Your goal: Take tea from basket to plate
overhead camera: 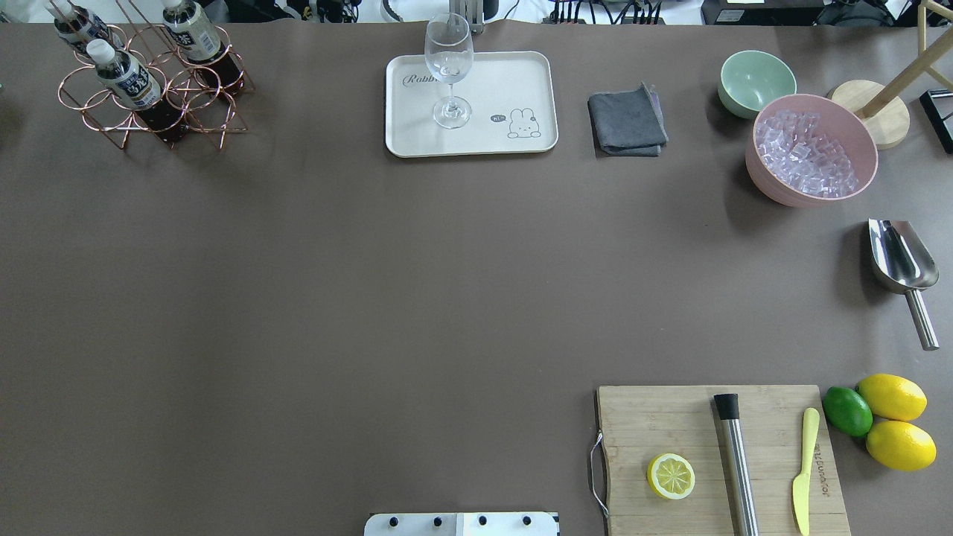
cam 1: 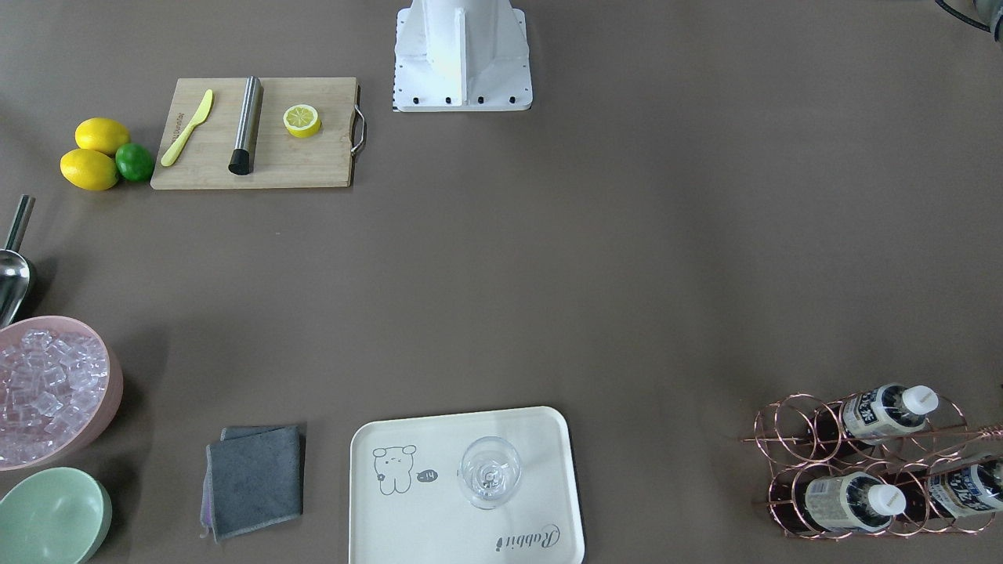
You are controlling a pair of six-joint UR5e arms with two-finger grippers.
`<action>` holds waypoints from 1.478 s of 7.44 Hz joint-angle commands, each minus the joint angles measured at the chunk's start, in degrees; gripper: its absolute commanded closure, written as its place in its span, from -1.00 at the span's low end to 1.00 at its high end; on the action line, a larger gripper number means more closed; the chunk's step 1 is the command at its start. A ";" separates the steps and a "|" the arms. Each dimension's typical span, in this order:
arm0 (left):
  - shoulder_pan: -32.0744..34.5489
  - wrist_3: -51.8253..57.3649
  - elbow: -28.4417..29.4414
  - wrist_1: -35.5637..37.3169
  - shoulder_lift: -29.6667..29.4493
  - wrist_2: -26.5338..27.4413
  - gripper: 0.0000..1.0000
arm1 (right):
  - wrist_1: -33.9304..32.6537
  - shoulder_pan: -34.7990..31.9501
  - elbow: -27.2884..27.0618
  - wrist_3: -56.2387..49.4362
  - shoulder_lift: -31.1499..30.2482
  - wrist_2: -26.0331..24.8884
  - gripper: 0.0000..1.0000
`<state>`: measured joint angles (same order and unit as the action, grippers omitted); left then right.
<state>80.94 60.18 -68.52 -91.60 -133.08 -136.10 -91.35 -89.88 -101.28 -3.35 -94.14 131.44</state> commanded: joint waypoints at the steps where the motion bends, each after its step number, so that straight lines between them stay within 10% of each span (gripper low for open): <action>1: -0.70 0.11 0.49 -2.09 0.98 0.13 -0.64 | 0.21 -0.30 1.52 1.68 0.10 0.30 -1.00; 2: -0.70 0.11 0.58 -3.57 1.07 0.22 -0.38 | 0.21 -0.30 1.61 1.77 0.45 0.30 -1.00; 3: -0.70 2.98 0.67 -4.98 1.07 0.48 0.55 | 0.30 -0.38 1.35 1.68 0.80 0.30 -1.00; 4: -0.44 3.53 0.58 -5.08 1.07 0.49 1.00 | 0.38 -0.39 2.22 1.42 0.63 -0.04 -1.00; 11: 0.27 -2.32 -8.17 -1.07 3.25 0.40 1.00 | 0.38 -1.00 6.62 1.59 1.86 0.39 -1.00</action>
<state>81.06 61.44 -71.38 -95.51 -131.83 -135.69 -91.00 -90.88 -94.80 -1.84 -92.51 131.82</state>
